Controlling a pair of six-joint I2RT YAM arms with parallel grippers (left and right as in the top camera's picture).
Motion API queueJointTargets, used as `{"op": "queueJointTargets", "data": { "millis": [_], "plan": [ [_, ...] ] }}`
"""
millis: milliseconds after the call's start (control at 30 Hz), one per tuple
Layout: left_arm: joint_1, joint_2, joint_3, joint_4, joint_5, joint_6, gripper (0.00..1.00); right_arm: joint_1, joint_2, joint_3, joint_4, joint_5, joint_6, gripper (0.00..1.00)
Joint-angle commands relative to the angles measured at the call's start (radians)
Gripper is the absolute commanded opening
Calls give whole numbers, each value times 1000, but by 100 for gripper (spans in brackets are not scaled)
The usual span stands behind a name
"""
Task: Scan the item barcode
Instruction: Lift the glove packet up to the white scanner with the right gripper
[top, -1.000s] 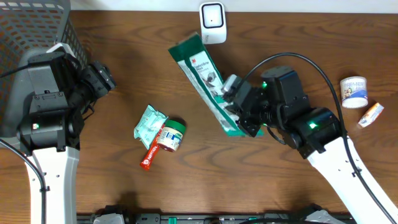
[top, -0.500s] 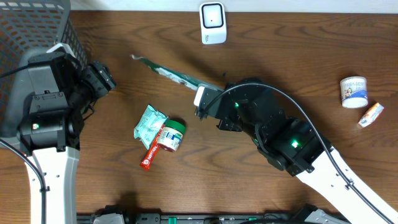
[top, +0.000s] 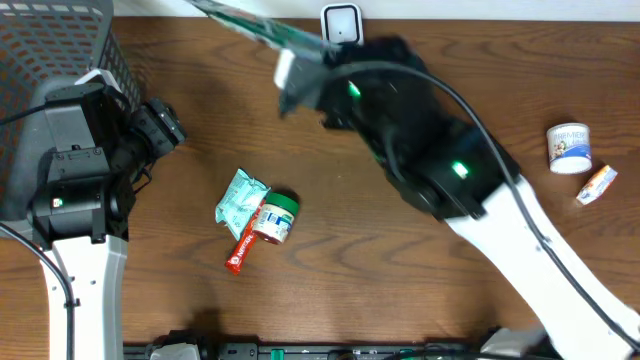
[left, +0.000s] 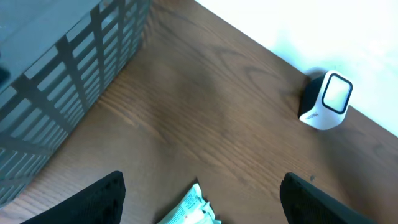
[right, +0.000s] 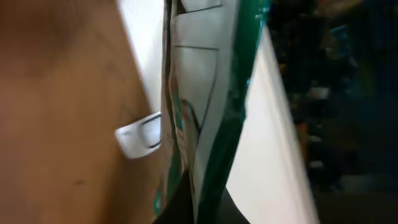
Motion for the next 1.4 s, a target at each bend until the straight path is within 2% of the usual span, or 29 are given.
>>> {"op": "queueJointTargets", "data": {
  "millis": [0, 100, 233, 333, 567, 667, 900, 967, 1067, 1167, 1367],
  "plan": [
    [4, 5, 2, 0, -13, -2, 81, -9, 144, 199, -19, 184, -184, 1],
    [4, 5, 2, 0, -13, -2, 81, -31, 225, 282, 13, 177, -290, 1],
    [4, 5, 2, 0, -13, -2, 81, -91, 335, 291, 154, 172, -384, 1],
    [4, 5, 2, 0, -13, -2, 81, -127, 410, 291, 231, 159, -388, 1],
    [4, 5, 2, 0, -13, -2, 81, -183, 594, 291, 382, -58, -391, 1],
    [4, 5, 2, 0, -13, -2, 81, -195, 662, 291, 466, -71, -400, 1],
    [4, 5, 2, 0, -13, -2, 81, -243, 844, 291, 709, -56, -569, 1],
    [4, 5, 2, 0, -13, -2, 81, -258, 879, 291, 764, -56, -578, 1],
    [4, 4, 2, 0, -13, -2, 81, -276, 921, 291, 777, -63, -573, 1],
    [4, 5, 2, 0, -13, -2, 81, -278, 949, 290, 765, -68, -509, 1],
    [4, 5, 2, 0, -13, -2, 81, -267, 954, 290, 670, -121, -426, 1]
  ]
}}
